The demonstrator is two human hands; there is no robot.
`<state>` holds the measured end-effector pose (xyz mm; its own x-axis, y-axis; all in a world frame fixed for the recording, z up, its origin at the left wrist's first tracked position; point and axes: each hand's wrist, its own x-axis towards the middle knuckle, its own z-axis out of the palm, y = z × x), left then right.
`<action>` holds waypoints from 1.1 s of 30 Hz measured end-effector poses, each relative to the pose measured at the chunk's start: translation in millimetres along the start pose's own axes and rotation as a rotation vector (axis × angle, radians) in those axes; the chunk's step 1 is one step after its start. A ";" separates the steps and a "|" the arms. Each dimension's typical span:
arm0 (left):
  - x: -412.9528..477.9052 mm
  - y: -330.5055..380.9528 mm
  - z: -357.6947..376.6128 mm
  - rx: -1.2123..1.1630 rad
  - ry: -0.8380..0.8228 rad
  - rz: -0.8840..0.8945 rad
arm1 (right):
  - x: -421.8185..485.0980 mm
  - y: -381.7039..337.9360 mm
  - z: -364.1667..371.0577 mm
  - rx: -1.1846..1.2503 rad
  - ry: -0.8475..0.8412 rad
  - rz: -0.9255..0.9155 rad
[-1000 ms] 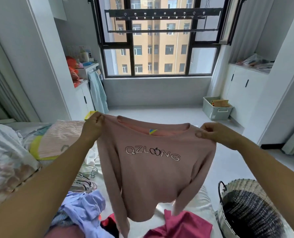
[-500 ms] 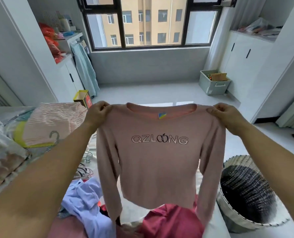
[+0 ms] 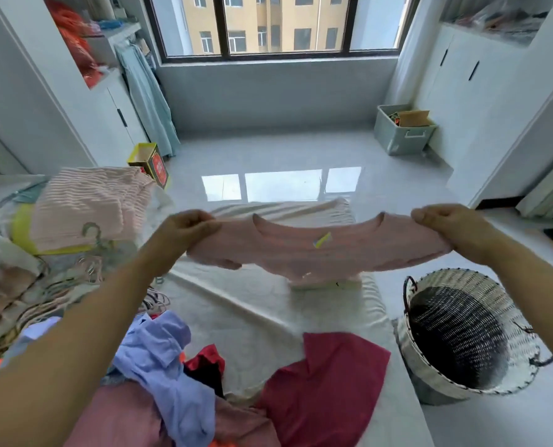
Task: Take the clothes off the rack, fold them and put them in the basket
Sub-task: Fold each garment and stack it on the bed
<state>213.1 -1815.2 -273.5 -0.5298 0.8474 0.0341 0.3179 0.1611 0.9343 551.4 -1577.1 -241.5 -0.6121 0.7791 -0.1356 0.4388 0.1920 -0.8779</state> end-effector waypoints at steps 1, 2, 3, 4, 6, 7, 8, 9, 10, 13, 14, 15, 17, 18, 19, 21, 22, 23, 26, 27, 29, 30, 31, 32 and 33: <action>-12.3 -20.2 10.7 -0.010 -0.025 -0.054 | -6.4 18.5 9.2 -0.012 -0.032 0.041; -24.5 -40.8 21.9 -0.014 -0.057 -0.115 | -13.2 37.2 19.7 -0.022 -0.073 0.095; -37.5 -61.5 33.6 -0.006 -0.090 -0.182 | -19.4 56.5 31.3 -0.032 -0.116 0.145; -50.9 -82.1 44.5 -0.005 -0.125 -0.254 | -27.2 76.2 43.5 -0.056 -0.148 0.190; -77.5 -123.6 66.2 -0.007 -0.189 -0.384 | -39.7 123.4 67.4 -0.105 -0.230 0.261; -92.2 -143.7 77.0 0.025 -0.219 -0.434 | -47.2 147.4 79.7 -0.142 -0.267 0.305; -106.6 -161.1 86.8 0.063 -0.249 -0.471 | -55.3 169.7 91.3 -0.186 -0.296 0.340; -120.4 -178.7 96.7 0.106 -0.282 -0.502 | -62.4 192.3 102.4 -0.222 -0.327 0.374; -133.9 -195.4 105.9 0.141 -0.317 -0.535 | -71.0 215.2 112.5 -0.250 -0.352 0.417; -166.2 -242.9 132.2 0.261 -0.475 -0.636 | -98.4 270.8 141.3 -0.295 -0.487 0.540; -175.2 -253.0 140.9 0.294 -0.562 -0.663 | -107.2 286.6 150.1 -0.312 -0.545 0.582; -184.4 -262.5 148.3 0.316 -0.643 -0.690 | -115.7 300.0 158.9 -0.325 -0.594 0.612; -198.4 -276.6 160.0 0.324 -0.721 -0.725 | -130.1 321.1 175.2 -0.360 -0.673 0.647; -204.1 -282.6 163.2 0.300 -0.741 -0.732 | -135.7 329.0 183.1 -0.366 -0.696 0.652; -207.5 -288.3 166.8 0.272 -0.766 -0.733 | -138.4 335.0 189.2 -0.364 -0.710 0.664; -208.5 -297.0 171.9 0.263 -0.820 -0.753 | -138.6 341.8 199.1 -0.359 -0.716 0.688; -205.0 -302.1 174.6 0.252 -0.834 -0.758 | -136.3 346.3 203.5 -0.366 -0.705 0.696; -198.8 -307.4 177.3 0.267 -0.827 -0.738 | -132.4 350.4 207.3 -0.368 -0.686 0.699; -160.3 -319.7 182.4 0.409 -0.656 -0.644 | -109.9 369.0 222.5 -0.412 -0.613 0.682; -144.4 -323.0 183.5 0.387 -0.571 -0.639 | -99.4 373.4 227.4 -0.442 -0.576 0.656; -108.8 -332.0 182.6 0.354 -0.396 -0.636 | -73.8 373.8 238.3 -0.421 -0.456 0.593; -89.1 -335.2 181.8 0.361 -0.330 -0.623 | -59.6 372.8 244.0 -0.411 -0.386 0.570; -69.2 -341.0 181.4 0.369 -0.281 -0.611 | -43.6 374.1 248.5 -0.422 -0.309 0.547; -49.5 -346.8 181.5 0.387 -0.236 -0.595 | -26.4 375.8 252.1 -0.439 -0.240 0.509; -31.1 -353.1 181.2 0.416 -0.194 -0.582 | -8.5 378.9 255.0 -0.455 -0.176 0.465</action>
<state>259.8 -1806.8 -668.8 -0.5674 0.6343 -0.5251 0.3200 0.7574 0.5692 555.1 -1663.2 -690.2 -0.3738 0.7398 -0.5595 0.8925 0.1227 -0.4341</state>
